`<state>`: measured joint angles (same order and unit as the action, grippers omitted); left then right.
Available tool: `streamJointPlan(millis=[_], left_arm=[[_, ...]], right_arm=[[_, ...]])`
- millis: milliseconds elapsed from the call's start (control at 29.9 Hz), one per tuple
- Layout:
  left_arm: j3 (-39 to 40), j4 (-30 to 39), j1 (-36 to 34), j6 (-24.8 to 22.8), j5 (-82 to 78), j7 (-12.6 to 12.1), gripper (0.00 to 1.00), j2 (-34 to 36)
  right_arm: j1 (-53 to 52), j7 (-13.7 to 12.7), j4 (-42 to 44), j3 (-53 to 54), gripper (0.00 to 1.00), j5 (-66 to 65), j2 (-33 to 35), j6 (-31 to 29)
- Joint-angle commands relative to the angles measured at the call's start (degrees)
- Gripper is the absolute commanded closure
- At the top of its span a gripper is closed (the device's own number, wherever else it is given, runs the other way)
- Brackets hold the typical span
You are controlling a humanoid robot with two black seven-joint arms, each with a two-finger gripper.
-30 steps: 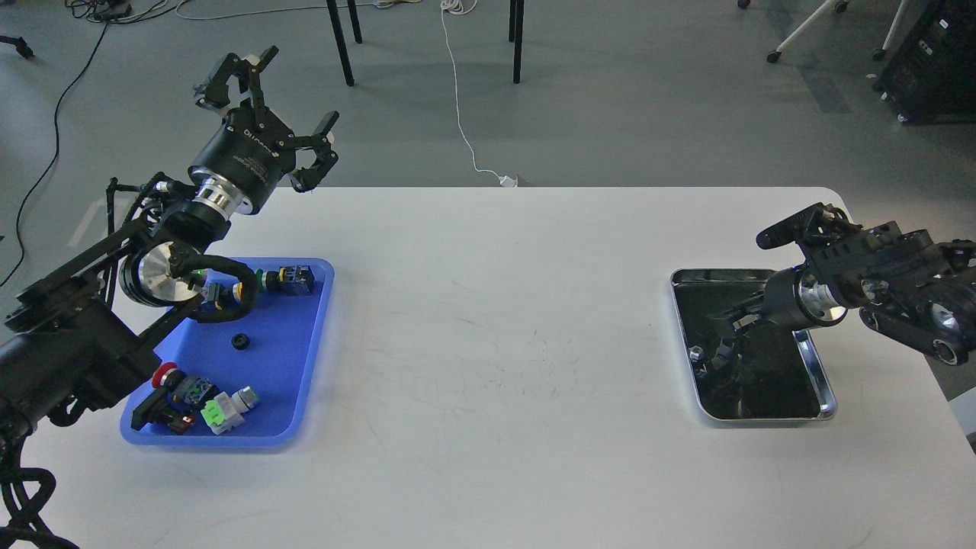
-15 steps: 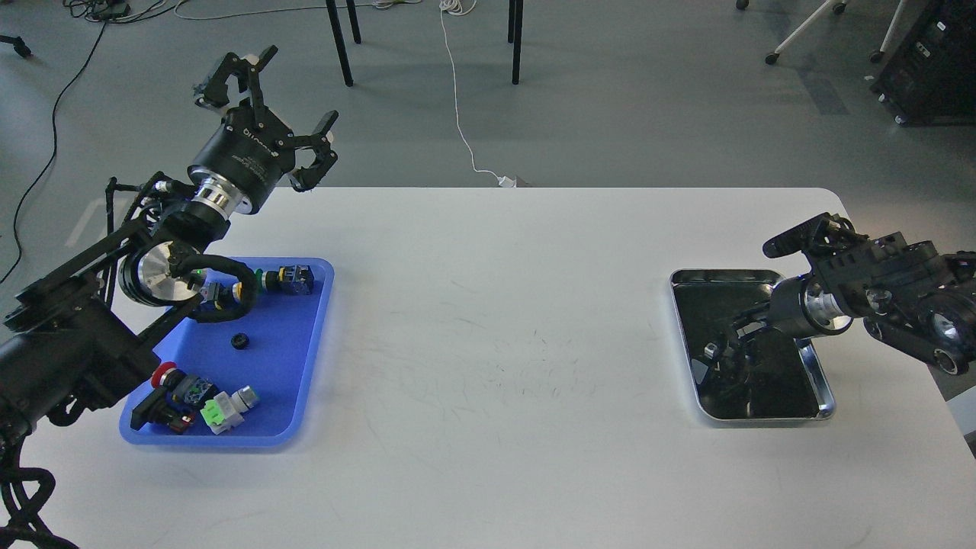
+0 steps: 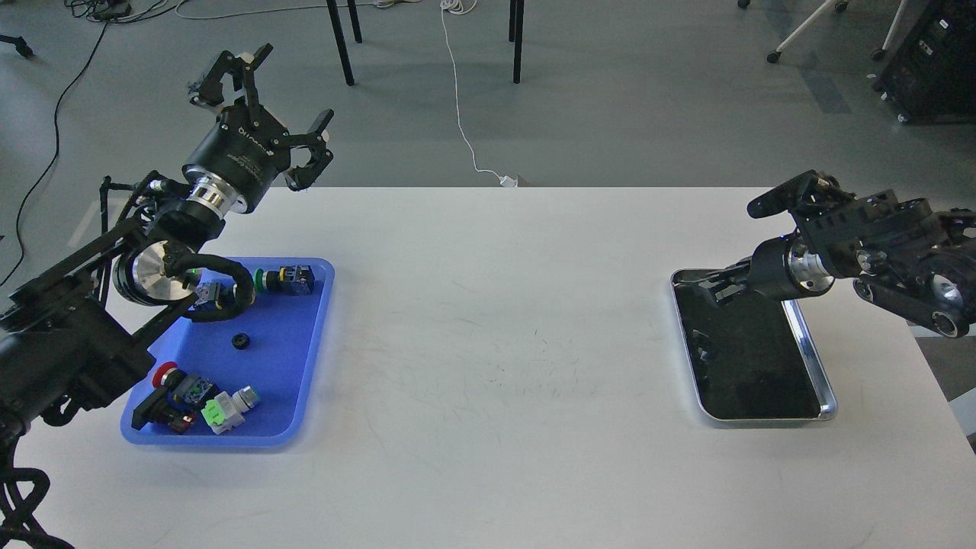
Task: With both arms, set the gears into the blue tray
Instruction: 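Carry the gear to the table center, release, and lift the right gripper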
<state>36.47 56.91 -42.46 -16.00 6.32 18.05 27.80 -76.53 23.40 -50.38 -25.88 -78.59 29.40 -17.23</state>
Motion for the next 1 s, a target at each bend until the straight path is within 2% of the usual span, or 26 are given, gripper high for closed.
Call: streamJointPlan(millis=[0,268,401,702,970], left_arm=[[0.0,0.0,-0.1,0.2,-0.1,0.1,0.02,0.1],[-0.1,0.1,-0.2,0.2,-0.3,0.1,0.02,0.6],[-0.1,0.1,-0.1,0.0,-0.3,0.0,0.02,2.1],[-0.1,0.3,0.4,0.0,-0.3,0.1,0.02,3.2],[-0.1,0.3,0.4,0.1,-0.3,0.1,0.02,3.0]], right_arm=[[-2.9,0.2,-4.5,0.0,0.82,6.0,-3.7,0.1],[-1.8,1.7,-2.4,-0.5,0.83,12.4,-17.6,2.0],[2.0,3.1,-0.1,-0.7,0.83,12.6,-22.8,2.7],[6.5,3.8,3.1,-1.0,0.82,12.5,-25.8,4.0],[7.6,3.8,4.2,-4.7,0.74,12.4,-26.9,5.6]])
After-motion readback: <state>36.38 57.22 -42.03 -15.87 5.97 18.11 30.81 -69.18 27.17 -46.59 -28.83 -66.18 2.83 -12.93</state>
